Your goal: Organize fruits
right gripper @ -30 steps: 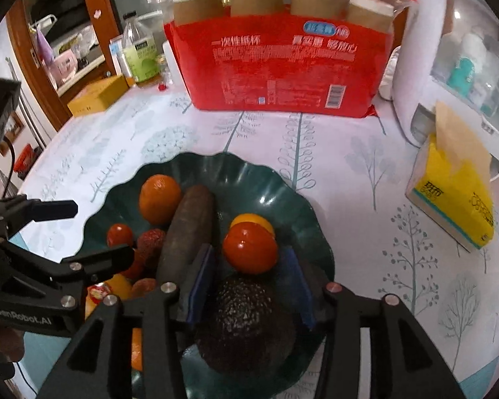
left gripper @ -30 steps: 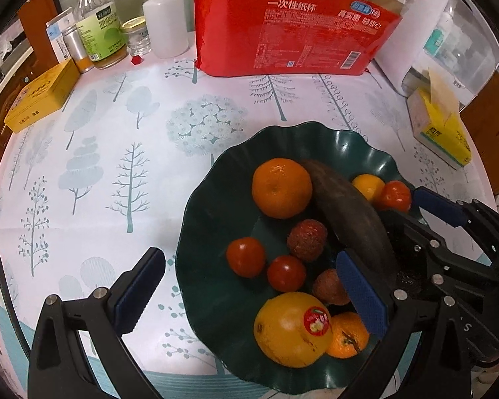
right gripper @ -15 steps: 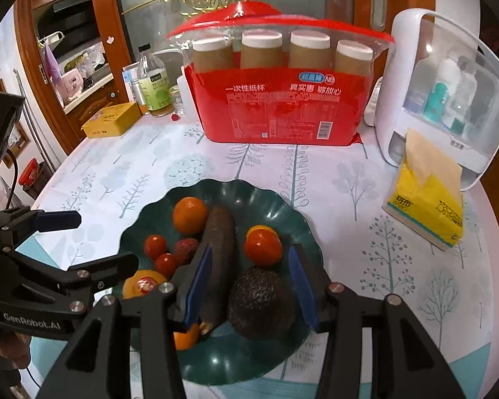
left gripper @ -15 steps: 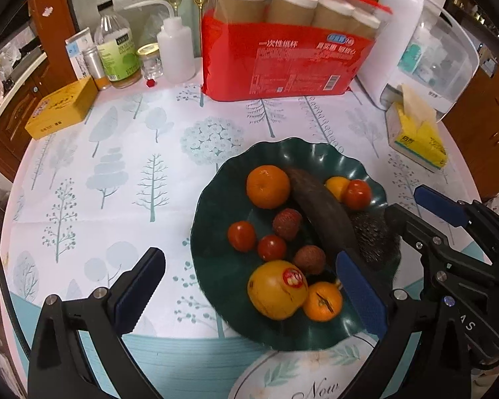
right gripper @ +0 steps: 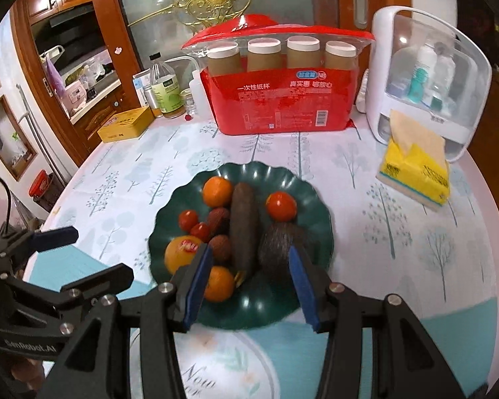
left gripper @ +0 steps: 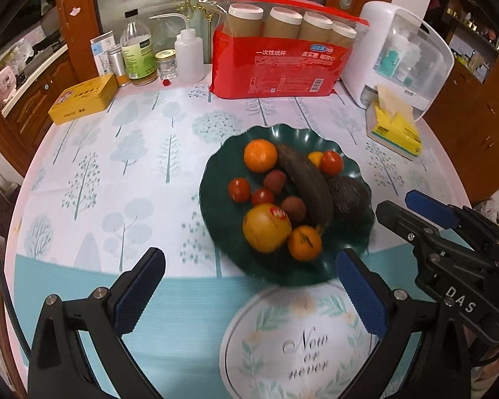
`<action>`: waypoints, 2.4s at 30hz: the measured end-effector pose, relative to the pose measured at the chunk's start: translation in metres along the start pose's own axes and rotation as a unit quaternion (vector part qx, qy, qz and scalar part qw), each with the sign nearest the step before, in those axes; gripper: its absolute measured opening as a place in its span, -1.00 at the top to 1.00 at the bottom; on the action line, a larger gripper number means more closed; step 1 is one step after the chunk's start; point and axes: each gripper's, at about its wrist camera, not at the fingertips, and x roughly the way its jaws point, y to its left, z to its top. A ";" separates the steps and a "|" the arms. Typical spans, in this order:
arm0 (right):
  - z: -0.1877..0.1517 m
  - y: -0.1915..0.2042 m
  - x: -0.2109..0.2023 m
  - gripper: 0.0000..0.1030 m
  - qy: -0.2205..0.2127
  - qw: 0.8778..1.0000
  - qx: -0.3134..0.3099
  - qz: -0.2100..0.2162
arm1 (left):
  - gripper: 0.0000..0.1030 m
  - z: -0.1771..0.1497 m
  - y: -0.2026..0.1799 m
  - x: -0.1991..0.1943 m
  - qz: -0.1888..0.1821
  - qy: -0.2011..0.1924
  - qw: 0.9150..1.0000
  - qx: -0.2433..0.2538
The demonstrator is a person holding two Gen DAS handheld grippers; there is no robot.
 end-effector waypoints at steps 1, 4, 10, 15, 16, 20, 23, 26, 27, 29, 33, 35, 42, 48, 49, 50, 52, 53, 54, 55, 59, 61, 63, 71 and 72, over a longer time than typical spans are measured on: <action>-0.004 0.002 -0.006 0.05 0.000 1.000 0.007 0.002 | -0.98 -0.006 0.000 -0.004 -0.002 0.000 1.000 -0.001; -0.018 0.007 -0.024 0.05 0.002 1.000 0.025 0.002 | -0.98 -0.024 0.003 -0.022 -0.004 -0.001 1.000 -0.006; -0.050 0.028 -0.068 0.05 0.008 0.999 0.040 -0.025 | -0.98 -0.057 0.007 -0.069 0.009 -0.018 1.000 -0.014; -0.070 0.041 -0.105 -0.10 -0.001 0.998 0.042 -0.040 | -0.98 -0.078 0.005 -0.104 0.031 -0.031 0.999 -0.013; -0.073 0.044 -0.112 -0.14 -0.006 0.998 0.040 -0.046 | -0.98 -0.082 0.005 -0.109 0.031 -0.032 0.999 -0.013; -0.084 0.052 -0.137 -0.29 -0.023 0.997 0.036 -0.062 | -0.98 -0.097 0.003 -0.124 0.045 -0.034 0.998 -0.010; -0.090 0.056 -0.148 -0.33 -0.023 0.997 0.041 -0.053 | -0.98 -0.106 0.001 -0.132 0.049 -0.035 0.998 -0.012; -0.096 0.059 -0.158 -0.34 -0.032 0.997 0.040 -0.062 | -0.98 -0.111 -0.001 -0.137 0.051 -0.039 0.998 -0.014; -0.097 0.060 -0.160 -0.34 -0.032 0.997 0.041 -0.061 | -0.98 -0.113 -0.002 -0.139 0.054 -0.041 0.998 -0.012; -0.101 0.061 -0.164 -0.34 -0.033 0.997 0.044 -0.060 | -0.98 -0.115 -0.004 -0.141 0.058 -0.043 0.997 -0.010; -0.106 0.063 -0.168 -0.34 -0.034 0.996 0.047 -0.063 | -0.98 -0.120 -0.007 -0.147 0.067 -0.050 0.996 -0.008; -0.109 0.063 -0.170 -0.34 -0.033 0.996 0.050 -0.063 | -0.98 -0.121 -0.008 -0.150 0.070 -0.054 0.996 -0.008; -0.117 0.060 -0.173 -0.34 -0.030 0.996 0.057 -0.064 | -0.98 -0.125 -0.011 -0.152 0.068 -0.053 0.996 -0.009; -0.123 0.058 -0.176 -0.34 -0.027 0.995 0.056 -0.073 | -0.98 -0.128 -0.014 -0.148 0.060 -0.045 0.997 -0.009; -0.123 0.058 -0.176 -0.34 -0.026 0.995 0.057 -0.074 | -0.98 -0.129 -0.014 -0.148 0.059 -0.044 0.997 -0.008; -0.124 0.057 -0.176 -0.34 -0.025 0.995 0.058 -0.075 | -0.98 -0.129 -0.015 -0.147 0.057 -0.042 0.997 -0.007; -0.125 0.055 -0.176 -0.34 -0.022 0.995 0.061 -0.077 | -0.98 -0.128 -0.016 -0.145 0.056 -0.039 0.998 -0.004; -0.125 0.055 -0.175 -0.34 -0.022 0.995 0.062 -0.077 | -0.98 -0.128 -0.017 -0.144 0.056 -0.038 0.998 -0.003; -0.126 0.054 -0.175 -0.34 -0.021 0.995 0.063 -0.078 | -0.98 -0.127 -0.017 -0.143 0.056 -0.038 0.998 -0.002; -0.126 0.053 -0.175 -0.34 -0.020 0.995 0.064 -0.078 | -0.98 -0.127 -0.017 -0.143 0.056 -0.037 0.998 -0.001; -0.125 0.053 -0.173 -0.34 -0.019 0.995 0.066 -0.079 | -0.98 -0.127 -0.018 -0.142 0.057 -0.037 0.998 -0.001; -0.126 0.052 -0.173 -0.34 -0.019 0.995 0.066 -0.078 | -0.98 -0.127 -0.018 -0.142 0.057 -0.037 0.998 -0.001; -0.126 0.052 -0.173 -0.34 -0.019 0.995 0.066 -0.078 | -0.98 -0.127 -0.017 -0.141 0.058 -0.037 0.998 0.000; -0.126 0.054 -0.173 -0.34 -0.018 0.995 0.066 -0.079 | -0.98 -0.126 -0.014 -0.139 0.058 -0.035 0.998 0.000; -0.126 0.054 -0.173 -0.34 -0.018 0.995 0.066 -0.079 | -0.98 -0.127 -0.014 -0.139 0.058 -0.035 0.998 0.000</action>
